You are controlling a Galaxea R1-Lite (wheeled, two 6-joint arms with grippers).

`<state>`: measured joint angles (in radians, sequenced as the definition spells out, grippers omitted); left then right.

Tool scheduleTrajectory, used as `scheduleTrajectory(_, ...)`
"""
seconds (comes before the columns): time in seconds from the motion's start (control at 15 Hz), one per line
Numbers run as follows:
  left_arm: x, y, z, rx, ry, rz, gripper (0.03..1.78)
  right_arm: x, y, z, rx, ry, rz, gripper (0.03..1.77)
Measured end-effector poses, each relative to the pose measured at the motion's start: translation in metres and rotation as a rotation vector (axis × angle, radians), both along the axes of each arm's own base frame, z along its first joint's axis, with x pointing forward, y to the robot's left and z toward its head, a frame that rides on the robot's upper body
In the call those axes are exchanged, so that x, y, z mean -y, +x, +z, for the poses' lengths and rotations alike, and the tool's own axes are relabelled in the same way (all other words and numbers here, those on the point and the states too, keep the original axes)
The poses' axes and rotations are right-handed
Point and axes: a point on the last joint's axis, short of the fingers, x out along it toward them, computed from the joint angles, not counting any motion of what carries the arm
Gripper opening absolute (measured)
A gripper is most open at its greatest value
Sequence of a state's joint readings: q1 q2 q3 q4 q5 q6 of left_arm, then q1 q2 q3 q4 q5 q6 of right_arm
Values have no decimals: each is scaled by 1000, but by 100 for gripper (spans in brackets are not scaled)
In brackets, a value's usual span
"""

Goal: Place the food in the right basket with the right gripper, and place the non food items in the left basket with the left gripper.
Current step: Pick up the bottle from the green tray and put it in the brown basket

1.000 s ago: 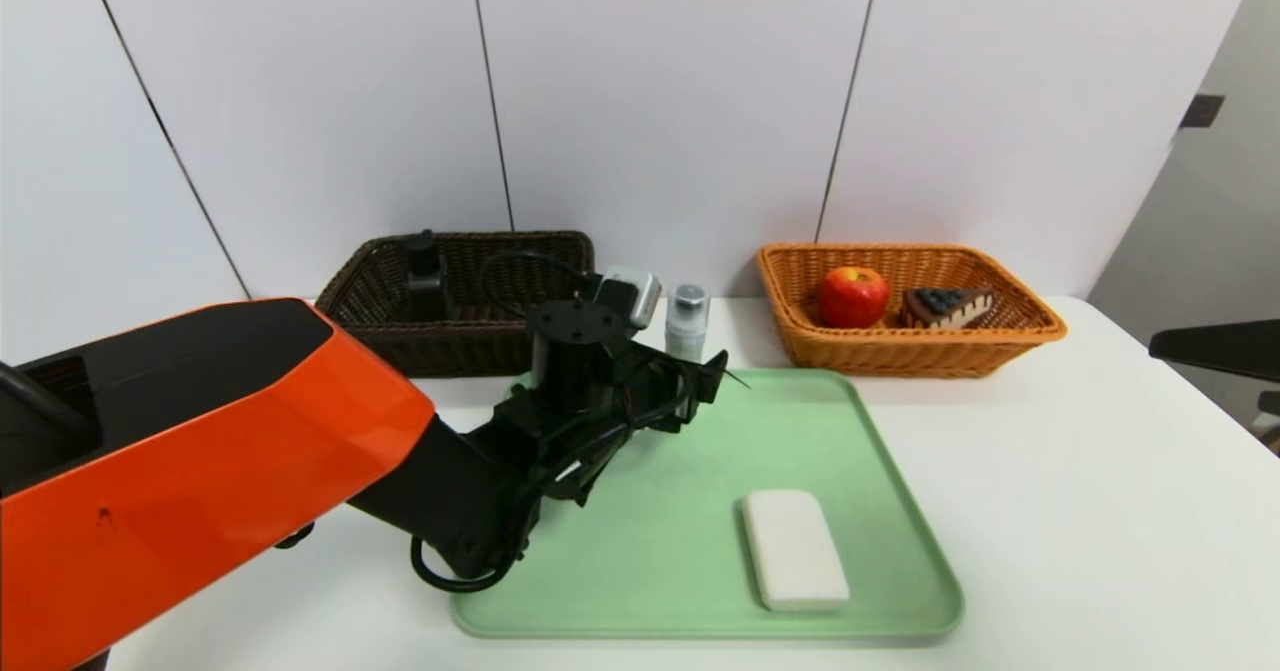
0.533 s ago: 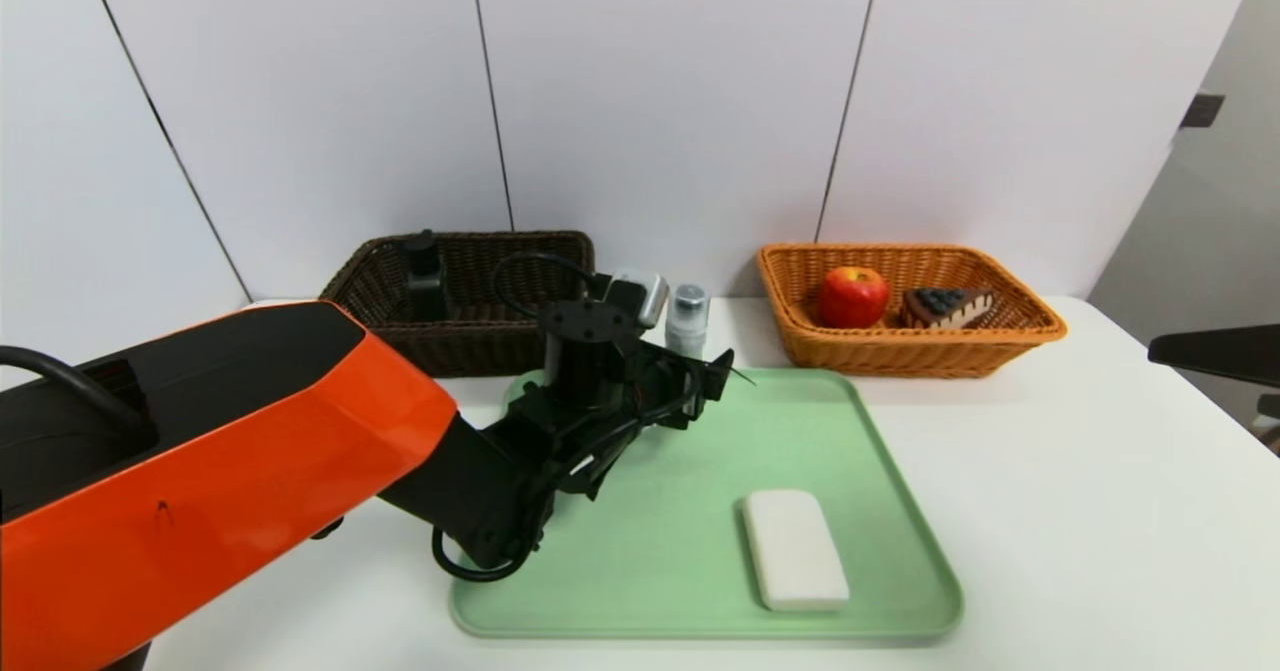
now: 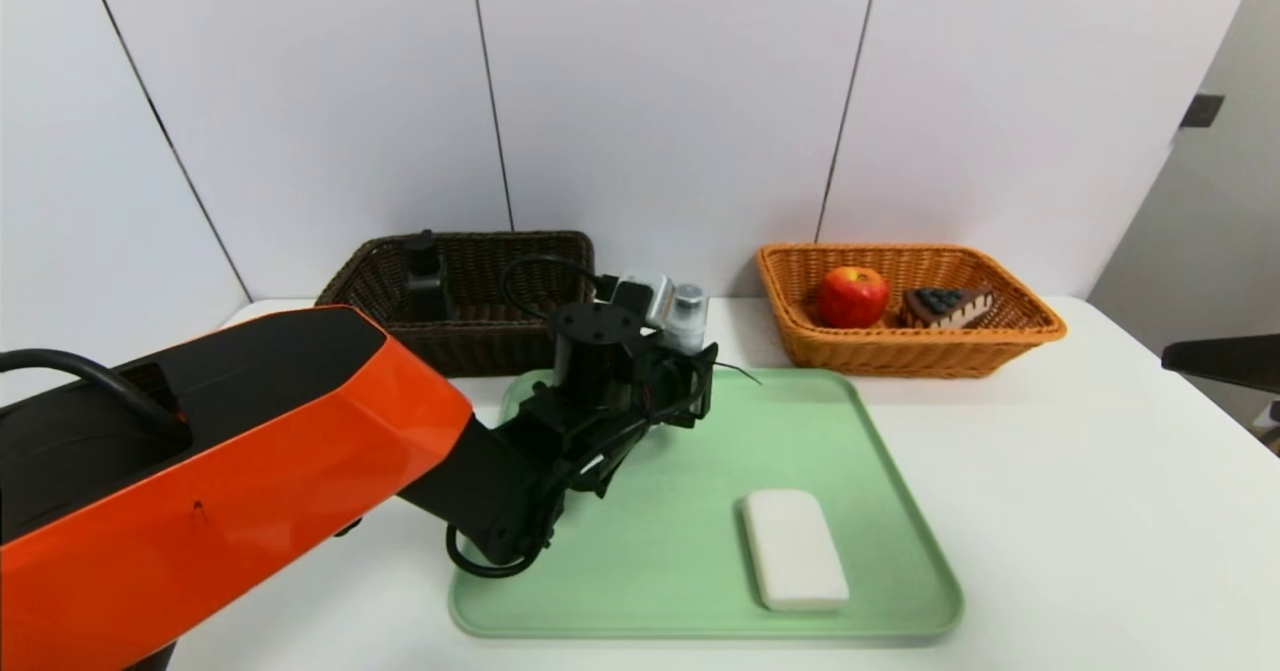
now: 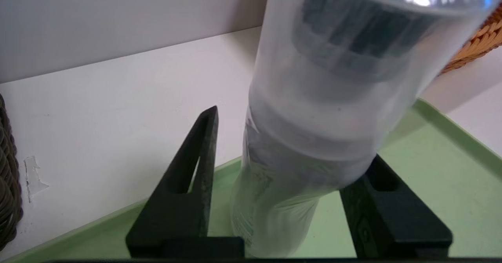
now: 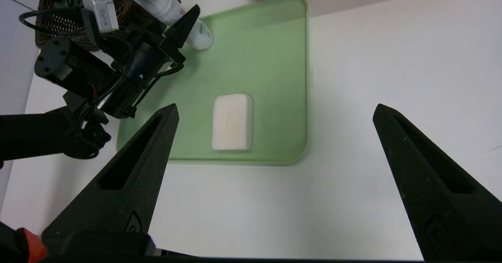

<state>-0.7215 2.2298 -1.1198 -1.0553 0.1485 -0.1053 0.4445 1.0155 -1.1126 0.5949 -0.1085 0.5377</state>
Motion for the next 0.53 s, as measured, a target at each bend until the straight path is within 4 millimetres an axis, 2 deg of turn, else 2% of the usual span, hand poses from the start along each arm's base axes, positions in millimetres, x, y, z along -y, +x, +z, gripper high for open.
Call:
scheduleTrajectory(0.13, 1, 0, 0, -1, -1, -6, 64, 1, -1, 0, 2, -1, 1, 171)
scheduleTrajectory(0.53, 0, -4, 12, 14, -20, -16, 64, 2, -3, 0, 5, -5, -1, 171)
